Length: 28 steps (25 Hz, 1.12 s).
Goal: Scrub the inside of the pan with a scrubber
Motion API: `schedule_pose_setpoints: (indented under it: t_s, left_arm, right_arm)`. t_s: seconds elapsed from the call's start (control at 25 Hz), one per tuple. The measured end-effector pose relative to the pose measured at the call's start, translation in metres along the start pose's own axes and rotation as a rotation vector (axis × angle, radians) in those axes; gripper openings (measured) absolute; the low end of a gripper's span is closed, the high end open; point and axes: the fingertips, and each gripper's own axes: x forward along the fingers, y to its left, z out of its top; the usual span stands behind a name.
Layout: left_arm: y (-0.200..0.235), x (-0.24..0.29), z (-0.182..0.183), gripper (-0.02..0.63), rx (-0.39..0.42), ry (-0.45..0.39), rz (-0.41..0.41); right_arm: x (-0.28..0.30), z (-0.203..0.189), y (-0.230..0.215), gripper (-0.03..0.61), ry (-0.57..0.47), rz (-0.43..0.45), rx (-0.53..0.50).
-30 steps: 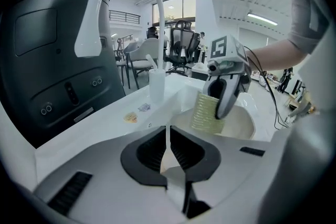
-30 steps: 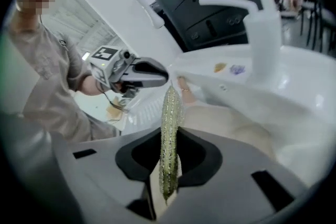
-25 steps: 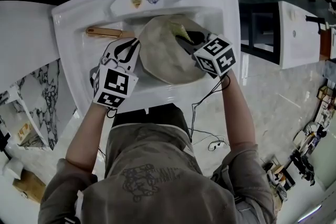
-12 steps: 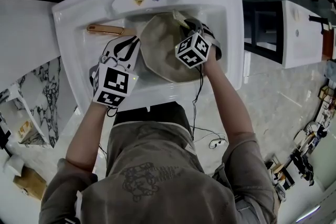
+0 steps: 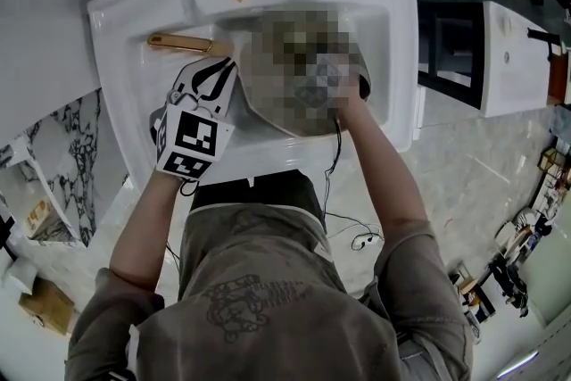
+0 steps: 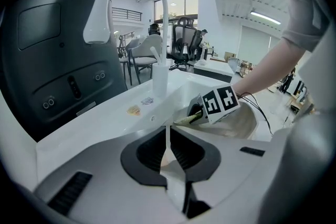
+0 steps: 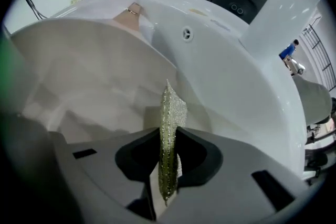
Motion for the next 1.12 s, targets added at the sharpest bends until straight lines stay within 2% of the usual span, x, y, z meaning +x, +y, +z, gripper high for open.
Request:
schedule_pose_setpoints:
  t_s: [0.24,0.4,0.52,0.76,0.88,1.12]
  left_arm:
    - [0.001,-0.001,0.001,0.037,0.000,-0.005,-0.001]
    - [0.002,-0.003,0.001,0.037,-0.006,-0.006,0.001]
    - [0.002,-0.002,-0.001,0.037,-0.007,-0.004,-0.001]
    - [0.000,0.001,-0.004,0.037,-0.009,-0.001,-0.010]
    - [-0.001,0.001,-0.003,0.037,-0.005,0.000,-0.014]
    - [-0.001,0.003,-0.005,0.037,0.006,0.010,-0.016]
  right_arm:
    - [-0.005,-0.001,0.048,0.074,0.036,0.241,0.008]
    - [-0.021,-0.003,0.066,0.074,0.046,0.346,-0.013]
    - [-0.037,-0.008,0.075,0.074,0.067,0.432,-0.058]
    - [-0.077,-0.011,0.107,0.074,0.082,0.677,-0.151]
    - [-0.093,-0.011,0.119,0.074,0.087,0.765,-0.192]
    - [-0.115,-0.016,0.132,0.074,0.123,0.924,-0.150]
